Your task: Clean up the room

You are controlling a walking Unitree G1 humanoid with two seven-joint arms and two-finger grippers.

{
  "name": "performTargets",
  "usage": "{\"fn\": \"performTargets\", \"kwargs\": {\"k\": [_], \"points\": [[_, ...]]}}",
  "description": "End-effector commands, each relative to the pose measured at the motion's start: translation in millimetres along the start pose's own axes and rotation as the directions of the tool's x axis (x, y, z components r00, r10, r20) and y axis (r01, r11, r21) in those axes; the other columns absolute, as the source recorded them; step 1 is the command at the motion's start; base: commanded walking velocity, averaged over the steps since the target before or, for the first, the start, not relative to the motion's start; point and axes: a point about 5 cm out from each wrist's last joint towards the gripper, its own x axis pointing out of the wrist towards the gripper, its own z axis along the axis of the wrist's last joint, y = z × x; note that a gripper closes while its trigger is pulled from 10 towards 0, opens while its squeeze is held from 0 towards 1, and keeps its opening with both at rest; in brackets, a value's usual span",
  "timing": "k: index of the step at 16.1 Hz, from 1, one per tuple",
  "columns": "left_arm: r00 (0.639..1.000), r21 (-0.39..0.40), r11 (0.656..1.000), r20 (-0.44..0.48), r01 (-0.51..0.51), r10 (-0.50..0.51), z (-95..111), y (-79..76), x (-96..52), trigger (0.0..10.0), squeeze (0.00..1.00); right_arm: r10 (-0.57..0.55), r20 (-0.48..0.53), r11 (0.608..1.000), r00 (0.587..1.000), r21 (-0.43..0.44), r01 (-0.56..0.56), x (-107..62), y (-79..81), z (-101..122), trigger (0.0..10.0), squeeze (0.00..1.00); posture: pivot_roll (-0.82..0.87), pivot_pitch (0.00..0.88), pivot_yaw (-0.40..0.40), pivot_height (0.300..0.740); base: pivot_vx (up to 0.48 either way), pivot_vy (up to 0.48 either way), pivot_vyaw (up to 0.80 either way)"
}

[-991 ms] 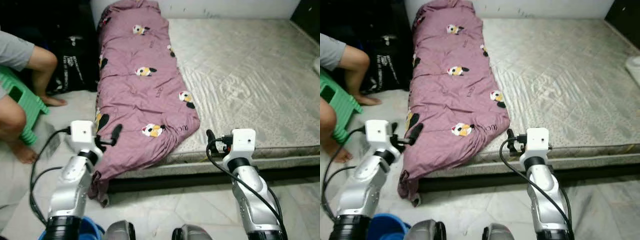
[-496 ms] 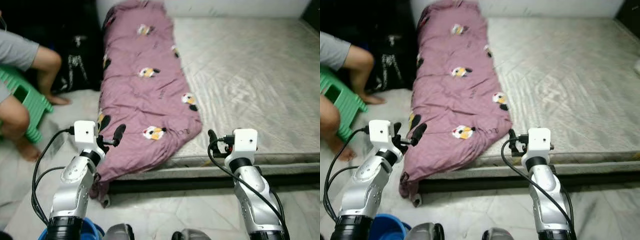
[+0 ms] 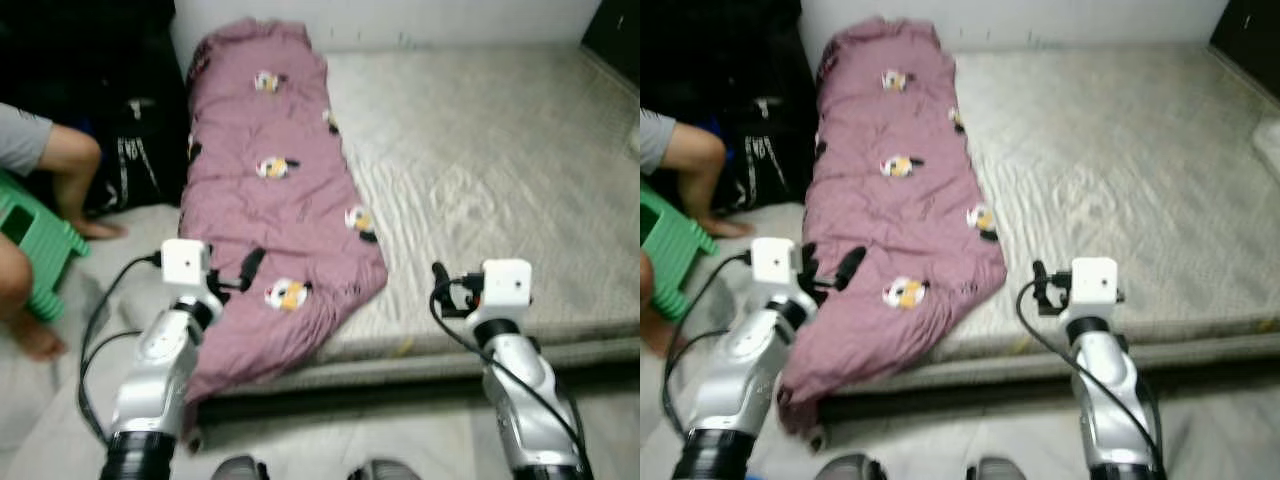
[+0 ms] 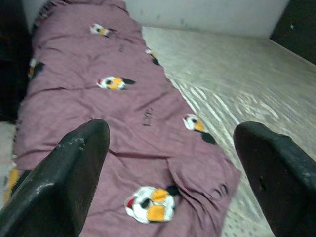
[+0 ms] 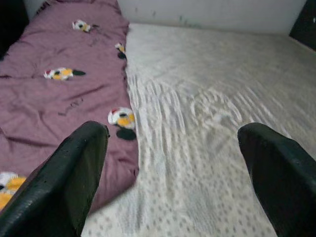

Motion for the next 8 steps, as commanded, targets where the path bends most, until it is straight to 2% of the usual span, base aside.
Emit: {"fn": "performTargets", "kwargs": {"k": [1, 5, 8], "points": [[1.000, 0.007, 1.000, -0.011, -0.026, 0.026, -0.9, 7.6, -3.6, 10.0, 0.00, 0.021, 0.006, 1.000, 1.000, 0.010, -0.021, 0.9, 8.5, 1.7, 10.0, 0.00, -0.08, 0.083, -0.008, 0.740, 0.270, 0.000, 0.00], [1.000, 0.007, 1.000, -0.015, -0.028, 0.028, -1.6, 7.5, -4.5, 10.0, 0.00, 0.041, 0.014, 0.999, 0.999, -0.002, -0.041, 0.2, 11.2, 2.6, 10.0, 0.00, -0.08, 0.080, -0.009, 0.740, 0.268, 0.000, 0.00], [0.999, 0.006, 1.000, -0.019, -0.027, 0.027, -2.2, 7.1, -4.5, 10.0, 0.00, 0.050, 0.019, 0.999, 0.999, -0.003, -0.050, -0.2, 11.7, 3.2, 10.0, 0.00, -0.08, 0.079, -0.009, 0.740, 0.000, 0.000, 0.70]]}}
